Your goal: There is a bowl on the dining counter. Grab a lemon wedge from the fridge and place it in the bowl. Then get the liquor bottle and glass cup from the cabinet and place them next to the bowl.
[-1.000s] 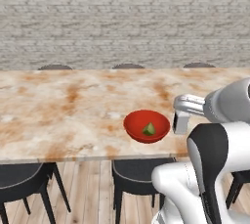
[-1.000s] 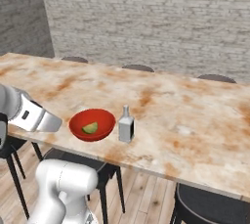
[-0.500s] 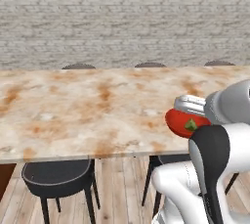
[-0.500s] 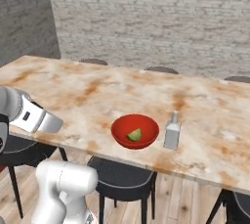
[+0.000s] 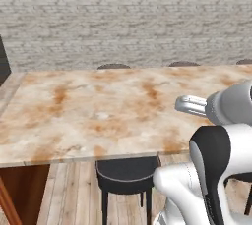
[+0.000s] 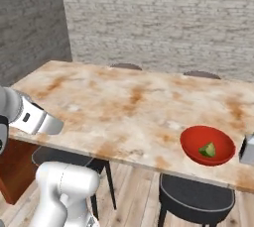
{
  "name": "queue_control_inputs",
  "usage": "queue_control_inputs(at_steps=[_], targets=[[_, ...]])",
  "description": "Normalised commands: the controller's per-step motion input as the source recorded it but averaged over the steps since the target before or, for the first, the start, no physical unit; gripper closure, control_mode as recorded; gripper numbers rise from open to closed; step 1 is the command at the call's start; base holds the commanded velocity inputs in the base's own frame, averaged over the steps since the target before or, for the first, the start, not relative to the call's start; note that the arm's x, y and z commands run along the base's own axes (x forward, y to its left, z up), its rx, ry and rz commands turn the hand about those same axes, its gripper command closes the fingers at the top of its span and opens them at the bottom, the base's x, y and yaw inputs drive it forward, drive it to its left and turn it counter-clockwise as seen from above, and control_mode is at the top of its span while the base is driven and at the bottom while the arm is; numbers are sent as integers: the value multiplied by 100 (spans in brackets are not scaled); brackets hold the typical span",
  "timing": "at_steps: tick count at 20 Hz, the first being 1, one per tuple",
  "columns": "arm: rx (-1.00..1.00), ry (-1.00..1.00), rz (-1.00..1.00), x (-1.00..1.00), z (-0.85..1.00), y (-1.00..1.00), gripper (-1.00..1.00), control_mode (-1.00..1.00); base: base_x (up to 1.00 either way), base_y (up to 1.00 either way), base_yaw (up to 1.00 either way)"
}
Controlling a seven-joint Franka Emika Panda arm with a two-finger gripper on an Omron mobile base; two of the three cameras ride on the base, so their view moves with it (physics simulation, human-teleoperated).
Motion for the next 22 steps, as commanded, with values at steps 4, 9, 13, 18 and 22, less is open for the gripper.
queue_control_inputs(at_steps=[4,9,13,18,22], targets=[[0,0,0,0,0,0,-100,100,-17,100,-19],[0,0,0,0,0,0,-100,100,-31,100,-21],[0,0,0,0,0,0,-100,100,-3,100,-14],[0,0,0,0,0,0,-100,100,-2,100,-7],[0,0,0,0,0,0,-100,100,-26,100,-4]])
